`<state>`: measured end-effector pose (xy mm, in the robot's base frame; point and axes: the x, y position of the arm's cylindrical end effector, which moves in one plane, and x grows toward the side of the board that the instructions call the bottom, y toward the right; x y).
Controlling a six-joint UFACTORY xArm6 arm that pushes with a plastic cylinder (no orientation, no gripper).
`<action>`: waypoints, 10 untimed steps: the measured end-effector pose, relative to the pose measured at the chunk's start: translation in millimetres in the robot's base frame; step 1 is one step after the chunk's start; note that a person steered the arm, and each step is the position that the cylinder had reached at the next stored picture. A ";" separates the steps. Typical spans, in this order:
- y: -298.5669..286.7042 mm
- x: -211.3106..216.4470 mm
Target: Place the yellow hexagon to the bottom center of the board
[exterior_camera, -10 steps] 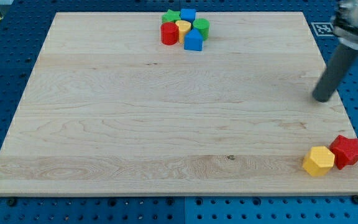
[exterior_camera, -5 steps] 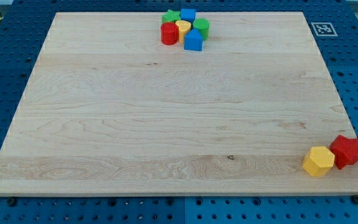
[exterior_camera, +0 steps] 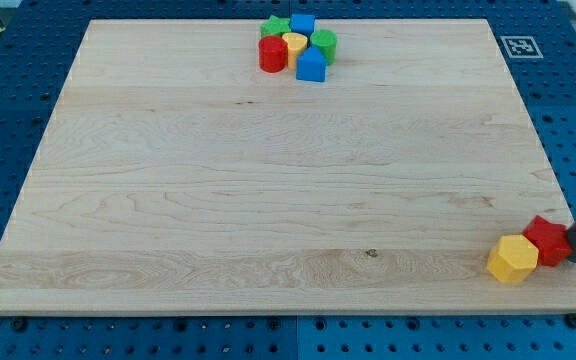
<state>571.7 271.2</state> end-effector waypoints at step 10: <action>-109.0 14.3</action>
<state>586.0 162.2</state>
